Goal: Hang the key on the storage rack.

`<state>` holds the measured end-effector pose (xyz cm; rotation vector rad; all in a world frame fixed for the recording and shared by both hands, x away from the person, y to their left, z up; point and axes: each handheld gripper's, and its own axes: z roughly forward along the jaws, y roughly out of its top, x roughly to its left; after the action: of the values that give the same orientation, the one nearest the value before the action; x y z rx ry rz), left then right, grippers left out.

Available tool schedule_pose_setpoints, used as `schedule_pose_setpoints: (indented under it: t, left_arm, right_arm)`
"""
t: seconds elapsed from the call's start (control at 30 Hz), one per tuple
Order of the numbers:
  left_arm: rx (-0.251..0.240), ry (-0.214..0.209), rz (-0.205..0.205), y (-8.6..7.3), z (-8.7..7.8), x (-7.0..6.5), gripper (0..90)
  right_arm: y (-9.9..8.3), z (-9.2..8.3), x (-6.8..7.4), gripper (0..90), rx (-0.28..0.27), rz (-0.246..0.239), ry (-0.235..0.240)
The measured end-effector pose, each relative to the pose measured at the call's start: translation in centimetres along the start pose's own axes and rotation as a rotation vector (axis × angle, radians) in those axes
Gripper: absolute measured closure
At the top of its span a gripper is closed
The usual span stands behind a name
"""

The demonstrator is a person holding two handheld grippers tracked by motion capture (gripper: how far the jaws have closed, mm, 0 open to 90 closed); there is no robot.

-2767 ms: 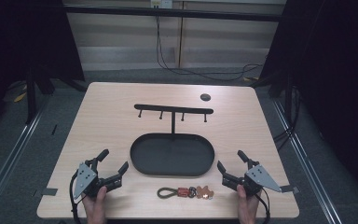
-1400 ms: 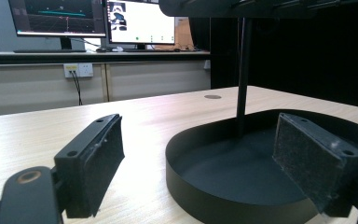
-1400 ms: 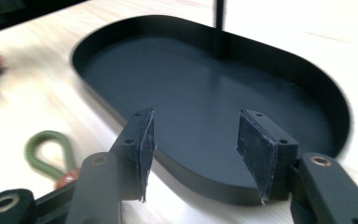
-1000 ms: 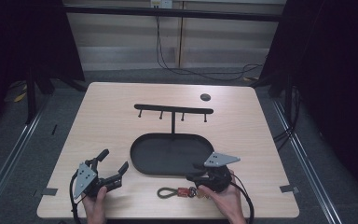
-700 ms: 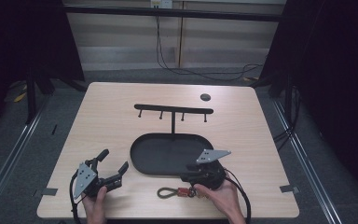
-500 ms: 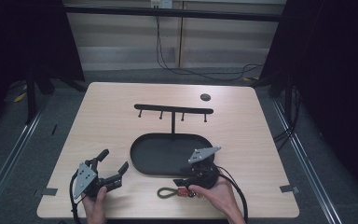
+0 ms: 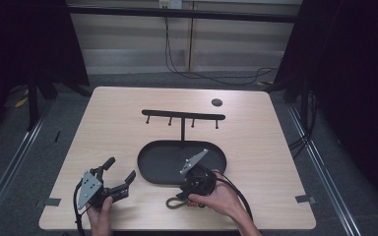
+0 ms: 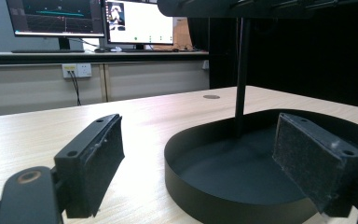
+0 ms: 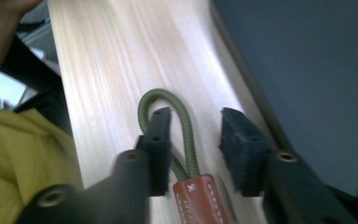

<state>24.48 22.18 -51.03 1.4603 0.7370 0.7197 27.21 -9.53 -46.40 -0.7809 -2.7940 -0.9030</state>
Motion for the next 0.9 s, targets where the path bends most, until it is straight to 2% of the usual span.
schedule_pose_setpoints:
  t: [0.1,0.27,0.47,0.6,0.7,0.9]
  left_arm:
    - [0.0,-0.002,-0.001,0.0,0.0,0.0,15.8]
    - [-0.002,-0.001,-0.001,0.0,0.0,0.0,15.8]
    - [-0.003,-0.002,-0.002,0.0,0.0,0.0,15.7]
    - [-0.002,-0.003,-0.001,0.0,0.0,0.0,15.8]
    - [-0.002,-0.005,-0.001,0.0,0.0,0.0,15.7]
    - [-0.002,-0.005,0.0,0.0,0.0,0.0,15.7]
  right_arm:
    - [0.2,0.6,-0.1,74.1,0.04,-0.016,0.01]
    - [0.6,1.3,-0.3,79.6,0.091,-0.034,0.018]
    - [1.0,1.6,0.0,79.6,0.159,-0.063,0.017]
    - [1.2,1.6,0.1,80.1,0.179,-0.067,0.006]
    - [1.3,1.9,0.3,77.1,0.197,-0.082,-0.005]
    - [1.5,2.1,0.6,79.7,0.218,-0.111,-0.018]
